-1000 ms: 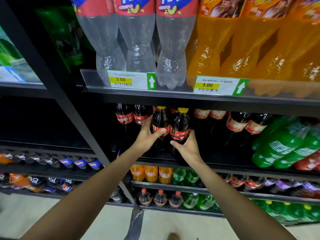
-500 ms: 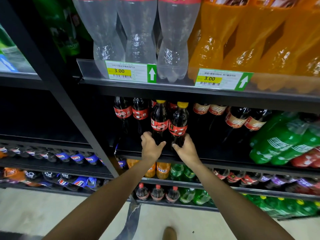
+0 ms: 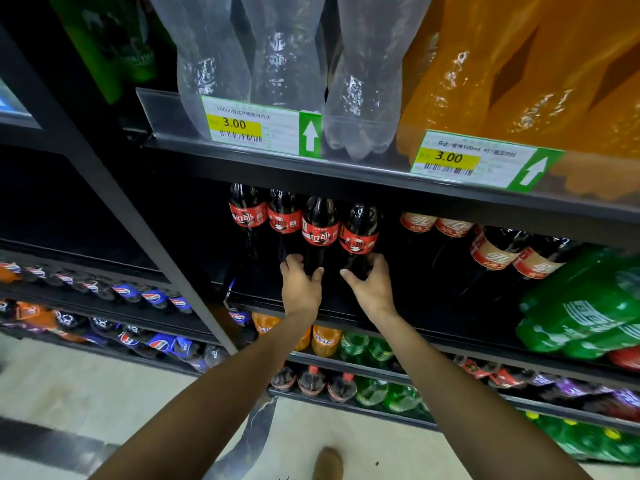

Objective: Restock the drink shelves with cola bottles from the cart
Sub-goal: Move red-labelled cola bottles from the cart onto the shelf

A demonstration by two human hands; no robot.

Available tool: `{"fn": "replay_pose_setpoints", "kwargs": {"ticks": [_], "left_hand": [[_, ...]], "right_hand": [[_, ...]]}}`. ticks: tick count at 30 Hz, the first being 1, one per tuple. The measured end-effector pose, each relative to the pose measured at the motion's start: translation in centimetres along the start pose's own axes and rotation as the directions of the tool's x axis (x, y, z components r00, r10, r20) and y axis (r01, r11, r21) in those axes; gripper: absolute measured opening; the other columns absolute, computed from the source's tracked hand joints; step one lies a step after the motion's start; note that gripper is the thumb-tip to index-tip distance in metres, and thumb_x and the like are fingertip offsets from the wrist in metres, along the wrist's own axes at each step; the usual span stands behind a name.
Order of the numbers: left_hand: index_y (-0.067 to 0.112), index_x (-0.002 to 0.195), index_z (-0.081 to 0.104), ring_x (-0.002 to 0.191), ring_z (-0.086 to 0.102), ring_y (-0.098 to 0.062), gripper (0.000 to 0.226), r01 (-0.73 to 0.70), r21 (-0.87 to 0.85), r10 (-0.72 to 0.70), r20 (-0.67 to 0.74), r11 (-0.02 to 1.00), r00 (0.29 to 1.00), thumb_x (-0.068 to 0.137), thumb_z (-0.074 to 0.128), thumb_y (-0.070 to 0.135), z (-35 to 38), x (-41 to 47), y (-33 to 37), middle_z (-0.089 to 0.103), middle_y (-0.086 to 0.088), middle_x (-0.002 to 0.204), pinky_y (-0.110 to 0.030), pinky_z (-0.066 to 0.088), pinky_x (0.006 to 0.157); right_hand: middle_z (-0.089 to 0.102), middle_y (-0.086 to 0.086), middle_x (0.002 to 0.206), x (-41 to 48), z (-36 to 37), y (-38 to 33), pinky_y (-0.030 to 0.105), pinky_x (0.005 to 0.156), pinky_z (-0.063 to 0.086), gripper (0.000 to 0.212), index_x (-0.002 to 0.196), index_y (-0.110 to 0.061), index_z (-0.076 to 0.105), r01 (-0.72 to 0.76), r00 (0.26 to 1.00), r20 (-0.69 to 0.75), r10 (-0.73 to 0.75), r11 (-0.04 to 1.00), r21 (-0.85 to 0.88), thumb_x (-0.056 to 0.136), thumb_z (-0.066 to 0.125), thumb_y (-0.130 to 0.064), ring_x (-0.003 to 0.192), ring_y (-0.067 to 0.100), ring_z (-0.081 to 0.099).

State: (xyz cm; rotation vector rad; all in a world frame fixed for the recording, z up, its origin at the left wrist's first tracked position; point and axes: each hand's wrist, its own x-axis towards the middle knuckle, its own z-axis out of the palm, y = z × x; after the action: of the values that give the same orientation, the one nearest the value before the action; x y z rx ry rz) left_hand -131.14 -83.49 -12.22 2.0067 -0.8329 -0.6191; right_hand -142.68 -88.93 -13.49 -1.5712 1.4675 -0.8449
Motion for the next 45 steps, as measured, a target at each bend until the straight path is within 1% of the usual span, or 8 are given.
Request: {"fn": "replay_pose_setpoints", "kwargs": {"ticks": [10, 17, 21, 24, 27, 32, 37, 45], "left_hand": [[0.003, 0.124, 0.044, 0.097, 0.06, -0.032, 0.042, 0.012, -0.018, -0.012, 0.032, 1.0, 0.999, 0.091, 0.064, 0.022, -0.2, 0.4, -0.2, 0.046, -0.013, 0.126, -0.034, 0.046, 0.079], [0.005, 0.13, 0.043, 0.109, 0.056, -0.024, 0.054, 0.065, 0.007, -0.065, 0.114, 0.998, 0.991, 0.09, 0.065, 0.034, -2.2, 0.3, -1.0, 0.051, -0.009, 0.128, -0.032, 0.045, 0.083], [0.011, 0.129, 0.045, 0.11, 0.056, -0.022, 0.053, -0.054, 0.215, 0.032, 0.105, 0.975, 0.994, 0.092, 0.059, 0.046, -5.3, -1.3, -2.7, 0.052, -0.003, 0.127, -0.041, 0.049, 0.086], [0.012, 0.119, 0.052, 0.107, 0.055, -0.024, 0.047, -0.206, 0.468, 0.166, 0.126, 0.859, 0.978, 0.094, 0.051, 0.051, -8.4, -3.1, -4.4, 0.056, -0.005, 0.116, -0.038, 0.047, 0.078], [0.013, 0.109, 0.055, 0.104, 0.057, -0.028, 0.04, -0.289, 0.65, 0.231, 0.176, 0.703, 0.957, 0.096, 0.045, 0.049, -12.2, -5.2, -6.5, 0.06, -0.006, 0.107, -0.037, 0.043, 0.074], [0.014, 0.112, 0.055, 0.11, 0.054, -0.027, 0.036, -0.278, 0.803, 0.17, 0.221, 0.527, 0.96, 0.096, 0.042, 0.045, -19.9, -9.0, -11.3, 0.061, -0.005, 0.113, -0.035, 0.043, 0.083], [0.014, 0.121, 0.05, 0.117, 0.05, -0.026, 0.037, -0.131, 0.858, 0.039, 0.128, 0.496, 0.991, 0.097, 0.038, 0.04, -28.7, -12.9, -17.0, 0.057, -0.005, 0.122, -0.036, 0.038, 0.092], [0.013, 0.124, 0.049, 0.117, 0.051, -0.028, 0.042, 0.245, 0.813, -0.147, -0.197, 0.528, 0.969, 0.097, 0.041, 0.044, -43.2, -16.7, -24.3, 0.057, -0.007, 0.124, -0.039, 0.04, 0.091]], "right_hand": [[0.046, 0.004, 0.127, 0.2, 0.0, 0.3, 0.023, 0.085, 0.039, 0.058, 0.128, -0.01, 0.046, 0.007, 1.0, 0.028, -0.007, 1.0, 0.008, 0.082, 0.076, -0.027, 0.106, 0.011, 0.048], [0.054, 0.01, 0.124, -1.0, -0.4, 0.1, 0.031, 0.083, 0.047, 0.062, 0.126, -0.004, 0.048, -0.073, 0.997, -0.004, 0.073, 0.997, -0.032, 0.083, 0.073, -0.042, 0.105, 0.021, 0.056], [0.057, 0.001, 0.1, -4.0, 0.0, -1.0, 0.031, 0.065, 0.039, 0.04, 0.095, -0.017, 0.049, -0.085, 0.991, -0.124, 0.055, 0.966, -0.246, 0.088, 0.059, -0.055, 0.085, 0.021, 0.059], [0.058, 0.001, 0.094, -7.1, 0.9, -1.6, 0.034, 0.066, 0.044, 0.037, 0.092, -0.014, 0.056, 0.167, 0.979, -0.01, -0.204, 0.826, -0.538, 0.092, 0.052, -0.051, 0.087, 0.023, 0.058], [0.063, 0.006, 0.097, -10.1, 2.6, -2.5, 0.036, 0.074, 0.046, 0.032, 0.098, -0.01, 0.063, 0.418, 0.901, 0.208, -0.38, 0.631, -0.654, 0.093, 0.051, -0.039, 0.095, 0.027, 0.058], [0.062, 0.008, 0.11, -16.1, 8.0, -4.9, 0.037, 0.086, 0.041, 0.034, 0.108, -0.011, 0.063, 0.613, 0.79, 0.511, -0.339, 0.434, -0.66, 0.09, 0.047, -0.035, 0.109, 0.028, 0.053], [0.062, 0.005, 0.104, -22.8, 15.3, -8.4, 0.035, 0.079, 0.041, 0.028, 0.102, -0.013, 0.06, 0.763, 0.644, 0.68, -0.352, 0.371, -0.53, 0.09, 0.046, -0.035, 0.108, 0.026, 0.053], [0.061, 0.005, 0.11, -31.5, 28.5, -16.2, 0.035, 0.088, 0.044, 0.029, 0.106, -0.014, 0.059, 0.927, 0.357, 0.831, -0.428, 0.273, -0.258, 0.091, 0.045, -0.033, 0.112, 0.024, 0.052]]}}
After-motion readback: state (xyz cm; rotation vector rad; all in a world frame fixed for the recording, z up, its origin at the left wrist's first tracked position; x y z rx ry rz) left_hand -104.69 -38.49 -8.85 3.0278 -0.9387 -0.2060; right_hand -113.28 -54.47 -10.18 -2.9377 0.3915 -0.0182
